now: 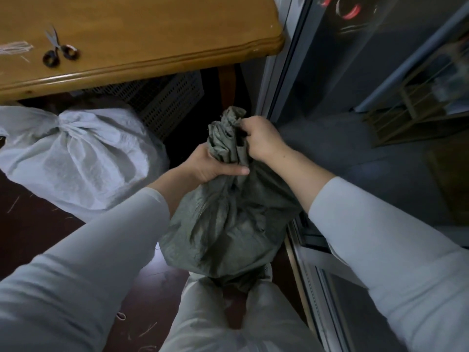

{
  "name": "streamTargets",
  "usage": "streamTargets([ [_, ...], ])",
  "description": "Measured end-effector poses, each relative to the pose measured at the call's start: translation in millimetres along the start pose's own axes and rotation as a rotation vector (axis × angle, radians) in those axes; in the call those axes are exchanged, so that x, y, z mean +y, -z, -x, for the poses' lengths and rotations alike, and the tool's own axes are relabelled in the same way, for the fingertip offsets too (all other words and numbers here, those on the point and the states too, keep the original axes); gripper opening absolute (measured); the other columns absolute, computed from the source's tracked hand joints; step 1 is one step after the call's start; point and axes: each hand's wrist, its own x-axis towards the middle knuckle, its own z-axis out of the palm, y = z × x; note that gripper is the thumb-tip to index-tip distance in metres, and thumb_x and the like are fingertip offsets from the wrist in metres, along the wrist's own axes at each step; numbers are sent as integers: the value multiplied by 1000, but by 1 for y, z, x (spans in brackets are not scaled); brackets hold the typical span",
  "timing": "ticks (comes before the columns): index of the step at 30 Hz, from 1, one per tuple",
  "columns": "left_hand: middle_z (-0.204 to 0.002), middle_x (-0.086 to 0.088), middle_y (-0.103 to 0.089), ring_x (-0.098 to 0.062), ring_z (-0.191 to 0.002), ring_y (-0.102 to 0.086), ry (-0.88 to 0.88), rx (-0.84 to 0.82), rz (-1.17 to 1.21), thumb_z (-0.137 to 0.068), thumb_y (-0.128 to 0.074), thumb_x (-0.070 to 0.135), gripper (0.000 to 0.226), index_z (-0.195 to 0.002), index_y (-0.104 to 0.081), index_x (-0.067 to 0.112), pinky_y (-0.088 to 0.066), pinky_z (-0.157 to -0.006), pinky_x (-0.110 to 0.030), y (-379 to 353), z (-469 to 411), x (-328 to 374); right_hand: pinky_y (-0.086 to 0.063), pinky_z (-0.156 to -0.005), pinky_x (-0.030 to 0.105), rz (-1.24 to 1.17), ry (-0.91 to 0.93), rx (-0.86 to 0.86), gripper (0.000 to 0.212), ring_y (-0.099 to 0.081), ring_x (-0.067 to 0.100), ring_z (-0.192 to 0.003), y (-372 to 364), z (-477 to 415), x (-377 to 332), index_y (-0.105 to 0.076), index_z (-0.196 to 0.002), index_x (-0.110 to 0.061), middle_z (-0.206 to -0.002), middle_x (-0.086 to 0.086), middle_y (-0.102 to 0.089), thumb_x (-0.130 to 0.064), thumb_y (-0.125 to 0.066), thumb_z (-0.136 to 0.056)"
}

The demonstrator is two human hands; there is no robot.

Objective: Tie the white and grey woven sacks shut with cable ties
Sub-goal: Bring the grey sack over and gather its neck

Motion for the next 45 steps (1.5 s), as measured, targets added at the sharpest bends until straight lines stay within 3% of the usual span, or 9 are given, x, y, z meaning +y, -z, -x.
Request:
streamTargets([
  [7, -136, -17, -50, -21, -121, -49, -100, 238, -33, -77, -68, -8, 60, -131, -44, -5, -41, -81, -7, -25, -23, -10, -47, -77, 29, -346, -37, 107, 20, -58, 13, -83, 3, -3, 21, -66, -83, -11, -82, -1, -62, 5, -55, -79],
  [13, -126, -11, -61, -23, -115, -58, 42, 306, 101, -78, -73, 11, 52, -126, -56, 2, -45, -102, -36, -15, -27, -21, -43, -60, 28, -329, 90, 562, 12, -53, 14, -65, 7, 35, 65, -59, -64, -16, -68, -3, -56, -12, -48, -68],
  [18, -112, -8, -66, -23, -101, -64, 136, 324, 214, -76, -76, 18, 46, -118, -61, 7, -52, -91, -38, -12, -34, -29, -47, -77, 26, 20, 9, 206, 28, -61, 13, -89, -16, 46, 86, -66, -101, -20, -108, -4, -63, -33, -62, -77],
  [24, -114, -8, -68, -27, -105, -65, 227, 110, 312, -75, -76, 20, 42, -115, -65, 13, -50, -94, -47, -4, -37, -42, -32, -110, 30, -76, -189, -85, 68, -38, 20, -133, -9, 14, 97, -28, -145, -25, -148, 3, -37, -17, -61, -85],
  [30, -112, -9, -68, -27, -103, -65, 224, 167, 302, -79, -73, 15, 37, -115, -64, 11, -52, -91, -45, -1, -40, -45, -46, -75, 29, -137, -189, -161, 21, -53, 10, -66, -8, 15, 104, -69, -98, -13, -69, -7, -57, -19, -73, -79],
  [35, -114, -9, -67, -25, -103, -65, 227, 225, 293, -77, -75, 13, 44, -119, -62, 8, -51, -93, -44, -9, -44, -45, -49, -82, 32, -212, -215, -473, 24, -64, 29, -98, -7, 21, 107, -64, -91, -4, -98, 9, -68, 7, -60, -70],
  [38, -115, -10, -67, -26, -103, -65, 219, 221, 282, -77, -74, 12, 44, -119, -61, 8, -51, -94, -45, -13, -46, -44, -50, -71, 34, -32, -265, -561, 21, -65, 29, -85, 2, 16, 108, -64, -93, -5, -95, 13, -68, -4, -67, -72],
  [41, -114, -9, -67, -25, -102, -65, 227, 244, 291, -77, -75, 15, 43, -118, -62, 9, -51, -92, -45, -14, -47, -42, -46, -59, 29, 32, -266, -469, 13, -58, 18, -62, 14, 16, 105, -68, -89, -9, -78, 8, -67, -16, -72, -78],
  [45, -113, -7, -67, -25, -100, -65, 222, 305, 288, -77, -75, 16, 43, -117, -62, 10, -52, -90, -44, -11, -50, -37, -46, -64, 30, 123, -222, -219, 28, -59, 20, -72, 15, 17, 104, -66, -80, -7, -77, 6, -65, -25, -81, -65],
])
